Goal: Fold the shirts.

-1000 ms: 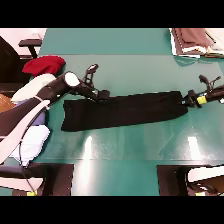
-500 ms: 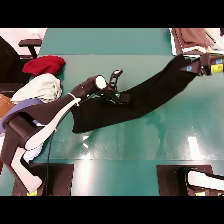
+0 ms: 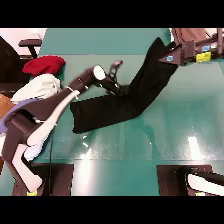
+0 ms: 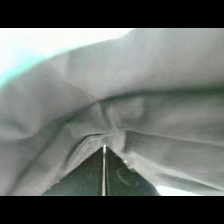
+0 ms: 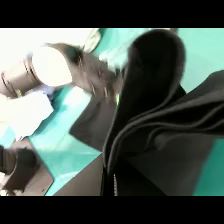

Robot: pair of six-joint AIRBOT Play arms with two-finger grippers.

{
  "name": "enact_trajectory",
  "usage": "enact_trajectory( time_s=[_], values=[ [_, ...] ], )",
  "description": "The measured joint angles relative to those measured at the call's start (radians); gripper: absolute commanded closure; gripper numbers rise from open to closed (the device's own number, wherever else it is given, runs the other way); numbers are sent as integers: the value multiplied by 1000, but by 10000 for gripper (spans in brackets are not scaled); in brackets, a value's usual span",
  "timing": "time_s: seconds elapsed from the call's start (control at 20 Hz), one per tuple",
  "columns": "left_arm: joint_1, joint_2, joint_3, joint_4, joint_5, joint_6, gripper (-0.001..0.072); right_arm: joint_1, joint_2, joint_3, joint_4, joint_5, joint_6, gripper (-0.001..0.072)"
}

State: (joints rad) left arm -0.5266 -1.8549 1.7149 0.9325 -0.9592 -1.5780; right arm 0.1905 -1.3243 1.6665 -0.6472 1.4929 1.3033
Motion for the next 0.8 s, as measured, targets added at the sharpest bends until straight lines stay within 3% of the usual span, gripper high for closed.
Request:
enact_trajectory(
  time_s=[0.4,0.45,0.5,0.55,0.65,0.8],
  values=[
    [342,406,22,253,-120,1,684,411,-137,10,3,-183,-3,683],
    [384,455,22,276,-131,3,684,473,-171,10,3,-225,-5,514],
    [420,497,23,293,-139,4,684,535,-209,10,3,-273,-8,280],
    [456,535,24,308,-150,5,684,585,-242,10,3,-319,-13,219],
    [511,586,24,330,-179,5,684,656,-306,10,2,-373,-24,222],
    [551,622,23,342,-225,9,684,670,-359,0,-20,-343,-33,222]
  ],
)
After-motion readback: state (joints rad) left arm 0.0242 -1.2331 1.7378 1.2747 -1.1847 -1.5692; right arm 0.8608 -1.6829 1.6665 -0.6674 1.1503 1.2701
